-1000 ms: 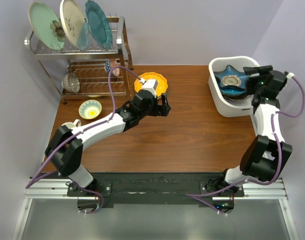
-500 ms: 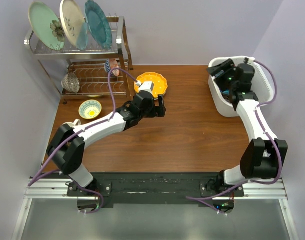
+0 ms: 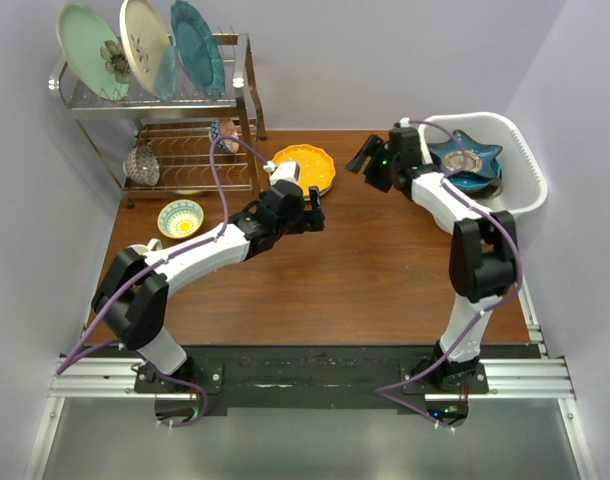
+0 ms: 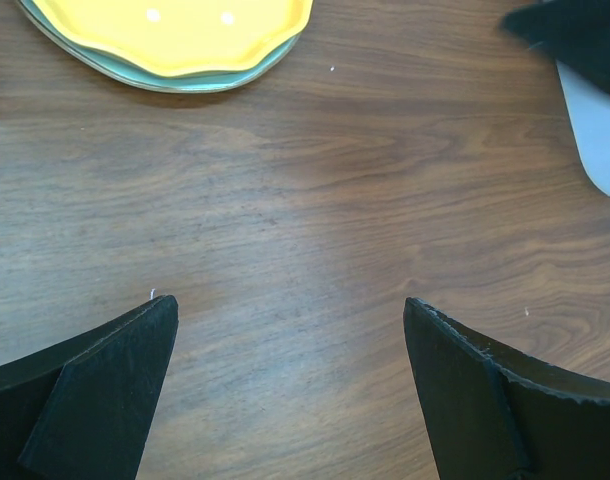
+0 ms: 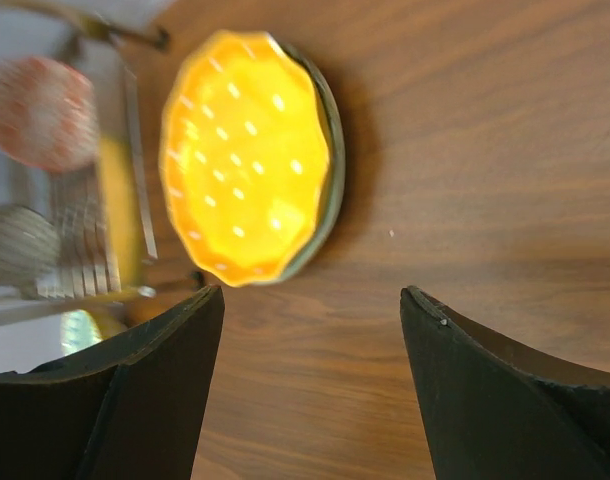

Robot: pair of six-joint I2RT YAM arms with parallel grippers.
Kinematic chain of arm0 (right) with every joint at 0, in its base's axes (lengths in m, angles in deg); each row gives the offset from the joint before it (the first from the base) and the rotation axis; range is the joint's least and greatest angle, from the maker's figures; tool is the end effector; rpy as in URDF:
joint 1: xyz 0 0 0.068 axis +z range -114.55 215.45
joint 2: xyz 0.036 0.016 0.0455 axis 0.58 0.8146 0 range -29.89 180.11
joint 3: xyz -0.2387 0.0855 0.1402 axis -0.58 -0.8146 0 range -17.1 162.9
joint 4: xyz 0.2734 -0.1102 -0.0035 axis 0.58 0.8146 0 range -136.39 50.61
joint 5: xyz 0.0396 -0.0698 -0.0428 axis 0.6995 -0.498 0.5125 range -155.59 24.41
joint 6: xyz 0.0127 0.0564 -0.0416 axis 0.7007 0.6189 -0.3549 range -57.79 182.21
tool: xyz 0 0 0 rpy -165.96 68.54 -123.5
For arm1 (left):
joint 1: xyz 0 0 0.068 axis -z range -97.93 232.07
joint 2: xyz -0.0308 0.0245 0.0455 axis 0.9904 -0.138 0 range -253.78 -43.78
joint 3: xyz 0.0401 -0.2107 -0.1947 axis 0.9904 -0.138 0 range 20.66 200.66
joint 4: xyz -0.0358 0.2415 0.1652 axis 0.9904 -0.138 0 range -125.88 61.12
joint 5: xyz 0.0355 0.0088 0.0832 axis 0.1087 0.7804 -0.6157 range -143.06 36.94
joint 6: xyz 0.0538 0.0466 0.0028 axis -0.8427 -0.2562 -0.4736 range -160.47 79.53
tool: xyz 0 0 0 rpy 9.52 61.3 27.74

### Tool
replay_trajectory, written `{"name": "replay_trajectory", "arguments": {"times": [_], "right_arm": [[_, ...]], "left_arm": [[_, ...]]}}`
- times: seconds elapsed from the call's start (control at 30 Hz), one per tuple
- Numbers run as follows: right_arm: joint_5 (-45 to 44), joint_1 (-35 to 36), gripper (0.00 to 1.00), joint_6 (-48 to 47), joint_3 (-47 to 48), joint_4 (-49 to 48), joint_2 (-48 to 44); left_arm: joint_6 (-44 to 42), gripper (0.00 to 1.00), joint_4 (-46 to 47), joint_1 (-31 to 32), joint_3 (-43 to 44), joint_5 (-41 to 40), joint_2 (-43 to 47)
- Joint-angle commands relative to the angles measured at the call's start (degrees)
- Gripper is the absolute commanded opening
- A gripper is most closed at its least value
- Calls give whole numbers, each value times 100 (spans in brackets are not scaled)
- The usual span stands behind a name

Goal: Place the plates into the plastic bin on the countertop
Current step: Move the plate to the center of the board.

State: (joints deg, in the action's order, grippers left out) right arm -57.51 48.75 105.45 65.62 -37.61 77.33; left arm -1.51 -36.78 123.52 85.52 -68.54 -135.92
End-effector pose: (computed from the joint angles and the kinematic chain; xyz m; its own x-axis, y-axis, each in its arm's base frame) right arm 0.4785 0.1215 0.2483 -0.6232 0.5497 -0.5563 0.1164 0.7686 0.6290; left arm 0.3204 -0.2622 0.2444 -0.6341 -0.2484 -0.7323 0.0974 0.9138 -0.3943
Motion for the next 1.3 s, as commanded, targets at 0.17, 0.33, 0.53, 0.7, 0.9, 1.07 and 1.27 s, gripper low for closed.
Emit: {"name": "replay_trajectory", "arguments": {"times": [0.17, 0.33, 0.53, 0.7, 0.9, 1.07, 1.27], "right_arm": [[1, 226, 70, -141, 710, 81, 940], [124, 252, 68, 44, 842, -87, 1204], [194, 348, 66, 175, 1194, -104, 1600], [194, 472, 62, 158, 1615, 45, 1960], [107, 542, 56, 211, 1870, 142, 2233], [89, 568, 39, 255, 2020, 203, 2426], [-34, 586, 13, 158, 1766, 230, 2322]], "left_arm": [[-108, 100, 61, -137, -26, -113, 196], [-160, 99, 61, -172, -17, -95, 126], [-178, 99, 52, -225, -17, -51, 91], [-205, 99, 34, -269, -44, -42, 100], [-213, 100, 43, -287, -79, -33, 126], [-231, 99, 34, -313, -105, -25, 170], [-240, 100, 17, -348, -149, -42, 231]]}}
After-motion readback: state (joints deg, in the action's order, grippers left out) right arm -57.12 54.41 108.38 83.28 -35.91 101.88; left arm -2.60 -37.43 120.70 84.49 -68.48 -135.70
